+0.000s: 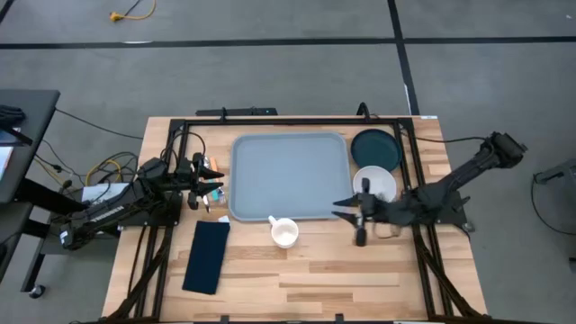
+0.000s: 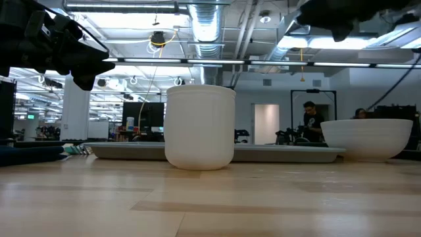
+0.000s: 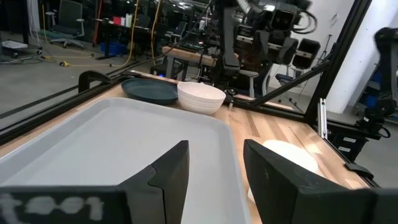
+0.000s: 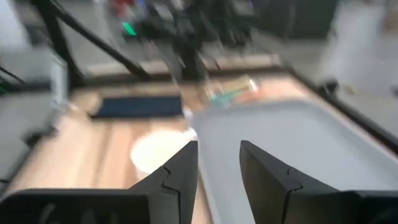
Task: Set up tray
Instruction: Put the white cup on the top left corner of the gray tray
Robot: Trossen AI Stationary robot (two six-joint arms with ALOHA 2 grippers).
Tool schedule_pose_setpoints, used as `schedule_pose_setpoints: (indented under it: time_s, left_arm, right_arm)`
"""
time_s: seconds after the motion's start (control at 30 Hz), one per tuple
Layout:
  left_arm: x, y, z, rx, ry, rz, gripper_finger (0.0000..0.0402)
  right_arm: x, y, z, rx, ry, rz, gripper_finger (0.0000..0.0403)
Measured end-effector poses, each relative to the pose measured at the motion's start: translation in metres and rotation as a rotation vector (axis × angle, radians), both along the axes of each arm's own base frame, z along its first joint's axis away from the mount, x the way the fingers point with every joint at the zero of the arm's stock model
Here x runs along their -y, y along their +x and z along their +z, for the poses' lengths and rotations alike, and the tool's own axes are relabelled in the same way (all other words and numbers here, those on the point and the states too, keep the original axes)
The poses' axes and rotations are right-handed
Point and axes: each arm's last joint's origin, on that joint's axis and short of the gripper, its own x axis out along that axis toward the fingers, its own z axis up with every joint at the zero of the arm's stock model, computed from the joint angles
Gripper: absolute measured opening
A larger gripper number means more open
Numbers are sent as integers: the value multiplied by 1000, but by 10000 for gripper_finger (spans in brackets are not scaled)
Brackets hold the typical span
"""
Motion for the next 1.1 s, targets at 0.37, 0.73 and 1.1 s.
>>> schedule_pose_setpoints:
  time_s: [0.37,0.73,1.1]
  left_arm:
    - [0,0,0,0,0,0,142]
    - [0,0,0,0,0,0,142]
    - [-2,0,5,84,-28,53,142]
  right_arm:
    - [2,68,41,-361,103,-36,113]
    - [26,107,23,-520,290,105,113]
    - [23,113,15,-543,250,116,113]
